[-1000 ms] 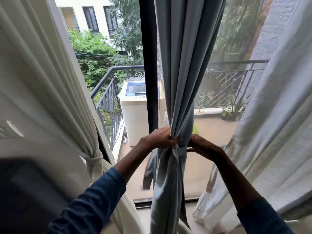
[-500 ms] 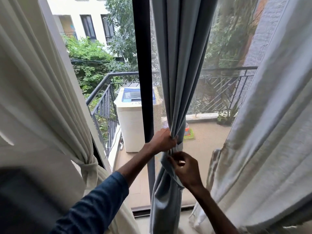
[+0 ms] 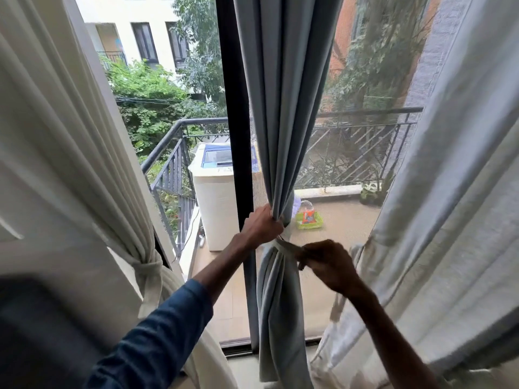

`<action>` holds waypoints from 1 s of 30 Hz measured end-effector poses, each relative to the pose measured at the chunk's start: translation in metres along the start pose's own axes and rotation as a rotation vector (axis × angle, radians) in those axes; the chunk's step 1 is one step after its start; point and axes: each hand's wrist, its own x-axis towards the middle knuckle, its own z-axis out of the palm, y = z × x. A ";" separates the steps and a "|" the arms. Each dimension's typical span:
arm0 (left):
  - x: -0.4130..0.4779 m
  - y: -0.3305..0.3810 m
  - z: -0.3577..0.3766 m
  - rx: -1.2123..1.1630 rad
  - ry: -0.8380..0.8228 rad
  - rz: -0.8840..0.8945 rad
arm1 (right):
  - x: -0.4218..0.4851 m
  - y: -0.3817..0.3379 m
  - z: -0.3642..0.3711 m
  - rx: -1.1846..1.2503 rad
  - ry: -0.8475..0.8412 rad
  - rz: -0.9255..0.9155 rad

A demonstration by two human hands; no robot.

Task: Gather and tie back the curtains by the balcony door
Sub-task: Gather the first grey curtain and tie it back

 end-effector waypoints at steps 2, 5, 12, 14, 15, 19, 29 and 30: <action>0.001 -0.001 0.001 -0.039 -0.017 0.053 | 0.007 0.014 -0.021 -0.001 -0.022 -0.016; -0.001 0.000 0.005 -0.168 -0.029 0.074 | 0.009 0.028 -0.036 0.085 -0.021 -0.039; -0.009 -0.013 0.021 -0.379 -0.069 0.149 | 0.003 0.058 -0.030 0.154 0.024 0.028; -0.010 -0.018 0.024 -0.428 -0.090 0.159 | 0.002 0.061 -0.031 0.150 0.056 0.050; -0.009 -0.022 0.026 -0.460 -0.106 0.165 | 0.003 0.062 -0.031 0.150 0.070 0.059; -0.001 -0.038 0.040 -0.554 -0.134 0.185 | 0.005 0.061 -0.027 0.133 0.149 0.083; -0.035 -0.017 0.030 -0.703 -0.098 0.136 | 0.008 0.076 -0.019 0.196 -0.021 0.123; -0.037 -0.017 0.030 -0.718 -0.097 0.143 | 0.007 0.079 -0.015 0.166 -0.015 0.148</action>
